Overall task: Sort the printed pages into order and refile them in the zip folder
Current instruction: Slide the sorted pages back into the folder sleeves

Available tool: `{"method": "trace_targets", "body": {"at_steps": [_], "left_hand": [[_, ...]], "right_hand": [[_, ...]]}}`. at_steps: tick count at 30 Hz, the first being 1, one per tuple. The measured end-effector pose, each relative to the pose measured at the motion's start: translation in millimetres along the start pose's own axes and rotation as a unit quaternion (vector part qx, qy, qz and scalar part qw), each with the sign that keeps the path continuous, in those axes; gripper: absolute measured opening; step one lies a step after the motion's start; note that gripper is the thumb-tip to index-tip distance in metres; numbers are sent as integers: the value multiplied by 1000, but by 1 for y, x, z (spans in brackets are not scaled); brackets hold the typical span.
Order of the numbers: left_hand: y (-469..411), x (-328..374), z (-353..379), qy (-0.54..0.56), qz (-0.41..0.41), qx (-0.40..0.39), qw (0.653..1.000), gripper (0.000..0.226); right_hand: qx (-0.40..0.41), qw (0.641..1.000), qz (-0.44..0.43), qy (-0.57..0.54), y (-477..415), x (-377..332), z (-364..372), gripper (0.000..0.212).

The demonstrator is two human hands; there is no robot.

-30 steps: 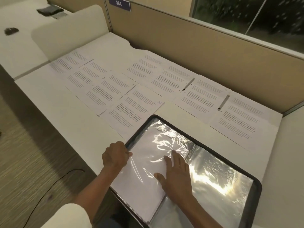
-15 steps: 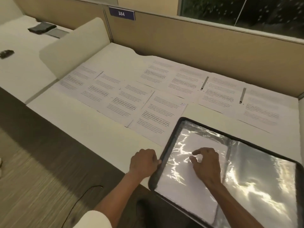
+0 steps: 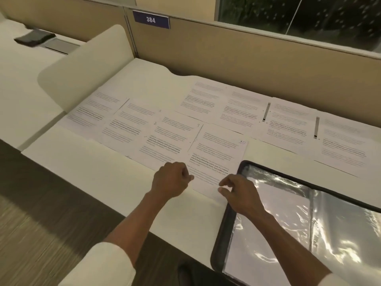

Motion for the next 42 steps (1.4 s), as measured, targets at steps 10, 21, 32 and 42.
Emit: {"method": "trace_targets", "body": {"at_steps": [10,21,32,42], "left_hand": [[-118,1,-58,-45,-33,13,998,30],[-225,10,-72,-6,-65,1,998,29],[-348,6,-75,54,-61,-54,995,26],[-418,16,-70,153,-138,-78,975,47]], "right_hand": [[-3,999,-37,-13,-142,-18,-9,13],[12,1000,-2,9,-251,-7,-11,18],[35,994,63,87,-331,-12,-3,45],[-4,987,90,130,-367,-4,12,64]]}}
Point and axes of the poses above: each hand's wrist, its own y-axis away from the middle knuckle, its own z-axis out of the palm, x = y × z, the point moved 10 cm from there along -y, towards the middle knuckle, and after that the axes turned 11 degrees about -z, right-handed, at the moved point
